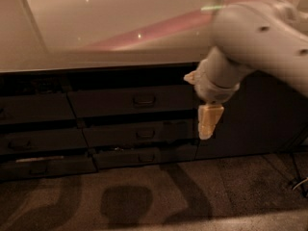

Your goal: Open top drawer

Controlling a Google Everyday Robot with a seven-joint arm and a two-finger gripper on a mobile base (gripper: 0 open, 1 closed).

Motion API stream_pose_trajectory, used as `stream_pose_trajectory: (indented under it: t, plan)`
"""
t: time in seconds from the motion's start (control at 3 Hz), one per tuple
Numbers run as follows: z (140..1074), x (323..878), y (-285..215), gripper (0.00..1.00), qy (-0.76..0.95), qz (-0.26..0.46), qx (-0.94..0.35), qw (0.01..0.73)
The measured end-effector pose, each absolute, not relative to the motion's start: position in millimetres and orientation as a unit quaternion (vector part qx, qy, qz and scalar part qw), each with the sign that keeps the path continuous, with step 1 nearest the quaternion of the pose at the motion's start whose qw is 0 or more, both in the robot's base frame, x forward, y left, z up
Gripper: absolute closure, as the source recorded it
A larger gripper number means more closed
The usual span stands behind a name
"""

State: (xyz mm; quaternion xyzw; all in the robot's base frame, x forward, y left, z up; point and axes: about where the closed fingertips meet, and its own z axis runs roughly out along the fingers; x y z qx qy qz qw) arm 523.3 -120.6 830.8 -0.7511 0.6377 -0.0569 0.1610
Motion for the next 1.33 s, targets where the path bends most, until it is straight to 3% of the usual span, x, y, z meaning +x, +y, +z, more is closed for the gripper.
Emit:
stream_pose_trajectory:
  t: [0.33, 0.67, 1.33]
  plan:
    - [835, 527, -138, 0.00, 0.626, 0.004, -0.739, 0.248]
    - [841, 518, -144, 0.00, 0.615, 0.022, -0.739, 0.273]
    - [808, 555, -160, 0.00, 0.657, 0.040, -0.715, 0.233]
